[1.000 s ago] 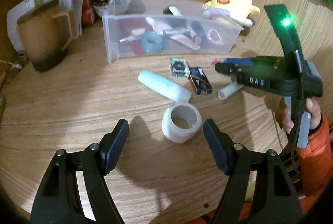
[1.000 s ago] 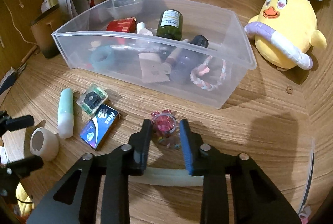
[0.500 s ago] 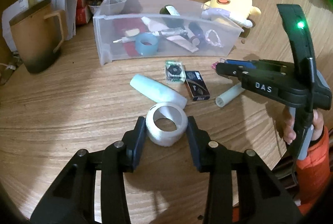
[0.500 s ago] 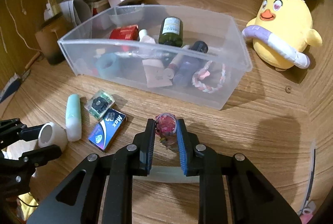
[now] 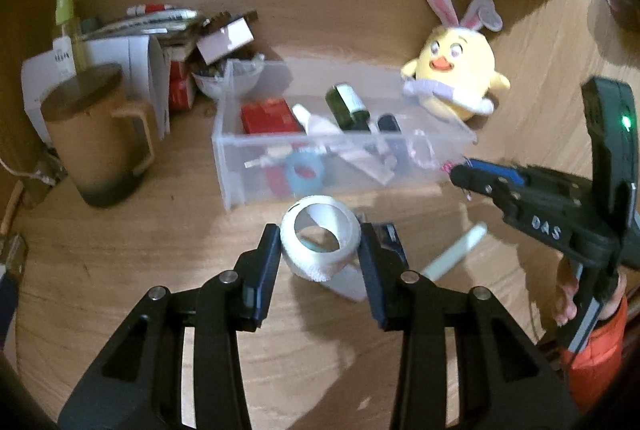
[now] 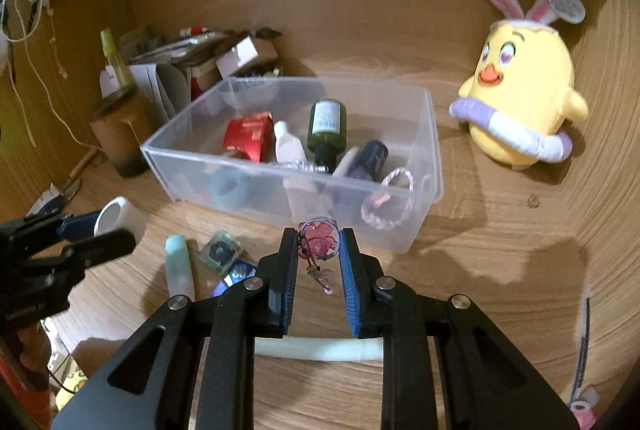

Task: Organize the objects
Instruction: 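Grasp the pink hair clip with the right tool while the left tool grasps the white tape roll, then carry the hair clip and tape roll up over the clear box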

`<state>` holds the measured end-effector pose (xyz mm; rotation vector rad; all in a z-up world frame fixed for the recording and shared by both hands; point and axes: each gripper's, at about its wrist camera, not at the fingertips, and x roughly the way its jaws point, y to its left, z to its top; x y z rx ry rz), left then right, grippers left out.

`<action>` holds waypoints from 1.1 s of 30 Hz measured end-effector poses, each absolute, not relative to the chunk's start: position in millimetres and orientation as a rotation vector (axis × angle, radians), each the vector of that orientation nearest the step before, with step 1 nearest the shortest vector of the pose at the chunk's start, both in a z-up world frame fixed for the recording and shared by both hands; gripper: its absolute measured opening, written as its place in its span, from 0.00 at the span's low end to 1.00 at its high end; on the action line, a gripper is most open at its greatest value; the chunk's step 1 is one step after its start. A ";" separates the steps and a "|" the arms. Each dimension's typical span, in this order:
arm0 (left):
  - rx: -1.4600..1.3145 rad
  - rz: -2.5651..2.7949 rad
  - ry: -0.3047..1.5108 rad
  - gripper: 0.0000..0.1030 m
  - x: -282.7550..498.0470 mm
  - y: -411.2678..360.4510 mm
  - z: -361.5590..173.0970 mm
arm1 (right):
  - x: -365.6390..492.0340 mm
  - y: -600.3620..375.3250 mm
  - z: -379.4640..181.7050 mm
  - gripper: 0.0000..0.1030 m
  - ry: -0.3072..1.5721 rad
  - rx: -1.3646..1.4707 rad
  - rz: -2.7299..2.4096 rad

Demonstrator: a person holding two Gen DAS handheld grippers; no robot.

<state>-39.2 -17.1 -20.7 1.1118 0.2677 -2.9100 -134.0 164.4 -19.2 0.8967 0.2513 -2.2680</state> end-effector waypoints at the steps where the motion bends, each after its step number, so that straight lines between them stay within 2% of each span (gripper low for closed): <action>1: 1.098 -2.912 0.267 0.38 -40.2 -18.1 -18.1 | -133.0 164.0 -16.5 0.18 0.250 0.889 -2.271; 15: 0.940 -2.937 0.214 0.38 -68.8 -28.5 20.1 | -138.3 162.7 13.8 0.18 0.174 0.793 -2.291; 25: 0.911 -2.945 0.264 0.38 -94.1 -34.3 28.8 | -153.9 151.6 25.0 0.18 0.141 0.759 -2.298; 33: 0.942 -2.930 0.225 0.38 -121.8 -29.4 25.8 | -174.2 144.1 30.6 0.18 0.146 0.754 -2.321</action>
